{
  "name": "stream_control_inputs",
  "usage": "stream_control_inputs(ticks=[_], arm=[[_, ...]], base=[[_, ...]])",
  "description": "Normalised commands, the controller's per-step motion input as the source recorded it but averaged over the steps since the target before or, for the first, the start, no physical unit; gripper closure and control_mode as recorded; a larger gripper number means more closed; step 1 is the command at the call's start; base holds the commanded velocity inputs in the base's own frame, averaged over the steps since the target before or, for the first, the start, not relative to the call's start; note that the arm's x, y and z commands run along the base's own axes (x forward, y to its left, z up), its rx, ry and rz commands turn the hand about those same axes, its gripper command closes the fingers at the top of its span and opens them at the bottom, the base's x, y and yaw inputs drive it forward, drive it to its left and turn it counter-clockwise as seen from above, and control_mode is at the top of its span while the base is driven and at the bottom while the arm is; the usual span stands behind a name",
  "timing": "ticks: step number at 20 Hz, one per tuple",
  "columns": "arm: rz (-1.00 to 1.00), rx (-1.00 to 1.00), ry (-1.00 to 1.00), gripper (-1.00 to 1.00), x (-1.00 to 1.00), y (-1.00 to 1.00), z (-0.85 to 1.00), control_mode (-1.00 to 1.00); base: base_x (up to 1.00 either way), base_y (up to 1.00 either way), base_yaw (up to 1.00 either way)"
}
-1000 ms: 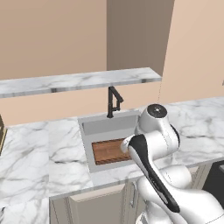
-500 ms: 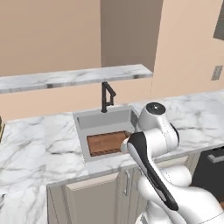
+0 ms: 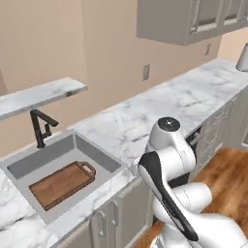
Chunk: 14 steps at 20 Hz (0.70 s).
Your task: Move the cutting board and knife to the sink. Then move spray from the shelves to the counter.
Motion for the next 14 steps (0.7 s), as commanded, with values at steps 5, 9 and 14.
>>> stream_control_inputs(ticks=[5,9,14], arm=[[0.0,0.0,0.0,-1.0,0.0,0.0,0.0,1.0],[0.0,0.0,0.0,-1.0,0.0,0.0,0.0,1.0],[0.0,0.0,0.0,-1.0,0.0,0.0,0.0,1.0]], base=[[0.0,0.0,-0.94],[0.0,0.0,-0.98],[0.0,0.0,-0.99]])
